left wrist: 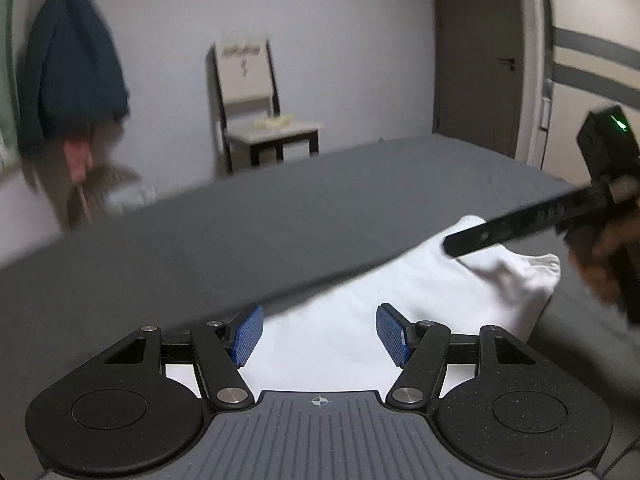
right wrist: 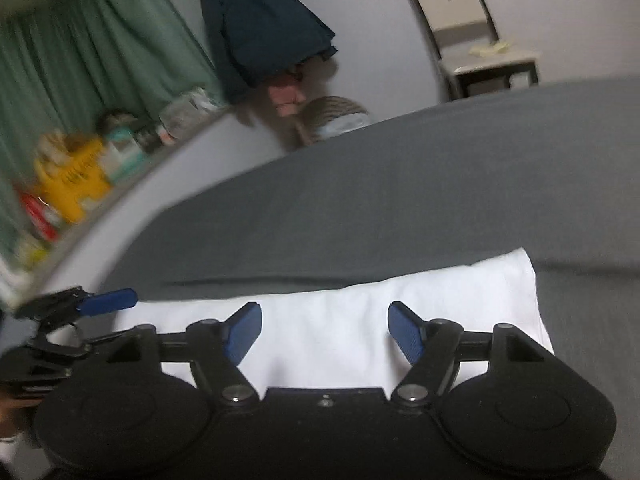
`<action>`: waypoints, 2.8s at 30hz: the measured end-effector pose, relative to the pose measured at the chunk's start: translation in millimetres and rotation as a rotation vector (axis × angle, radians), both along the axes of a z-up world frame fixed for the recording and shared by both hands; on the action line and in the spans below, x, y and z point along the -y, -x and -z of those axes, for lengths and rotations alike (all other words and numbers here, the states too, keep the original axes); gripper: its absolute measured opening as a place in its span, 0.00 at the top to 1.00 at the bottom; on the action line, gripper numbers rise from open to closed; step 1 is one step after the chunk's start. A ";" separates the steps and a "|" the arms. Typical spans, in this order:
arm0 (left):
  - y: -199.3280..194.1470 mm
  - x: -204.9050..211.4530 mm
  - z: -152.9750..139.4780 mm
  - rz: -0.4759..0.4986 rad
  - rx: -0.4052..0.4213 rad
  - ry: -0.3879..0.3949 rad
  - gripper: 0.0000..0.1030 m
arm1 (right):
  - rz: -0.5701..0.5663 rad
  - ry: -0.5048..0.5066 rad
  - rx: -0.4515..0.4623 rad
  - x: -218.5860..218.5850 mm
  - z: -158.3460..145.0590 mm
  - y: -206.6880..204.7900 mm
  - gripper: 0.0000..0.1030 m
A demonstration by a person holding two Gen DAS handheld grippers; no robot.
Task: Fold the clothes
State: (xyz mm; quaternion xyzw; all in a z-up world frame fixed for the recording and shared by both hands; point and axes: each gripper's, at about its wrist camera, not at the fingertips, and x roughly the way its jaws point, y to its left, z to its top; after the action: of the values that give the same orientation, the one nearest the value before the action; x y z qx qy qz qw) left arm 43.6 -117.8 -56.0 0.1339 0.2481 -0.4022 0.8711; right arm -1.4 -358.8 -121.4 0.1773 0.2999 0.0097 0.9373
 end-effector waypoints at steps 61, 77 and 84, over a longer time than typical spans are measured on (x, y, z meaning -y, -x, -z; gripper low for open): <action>23.3 51.8 44.0 -0.255 -0.147 0.144 0.38 | 0.202 0.109 -0.037 37.3 -3.2 31.0 0.00; -37.2 96.0 100.9 -0.353 -0.237 0.198 0.38 | 0.294 -0.027 -0.036 78.2 7.8 23.9 0.00; -16.4 90.1 99.5 -0.388 -0.257 0.169 0.38 | 0.304 -0.063 -0.014 83.9 3.4 32.0 0.00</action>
State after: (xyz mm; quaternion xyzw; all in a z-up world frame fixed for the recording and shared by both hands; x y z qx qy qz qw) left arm 60.0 -207.9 -155.5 -0.0419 0.3435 -0.2603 0.9014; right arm -33.4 -442.7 -124.8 0.2501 0.2757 -0.1241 0.9198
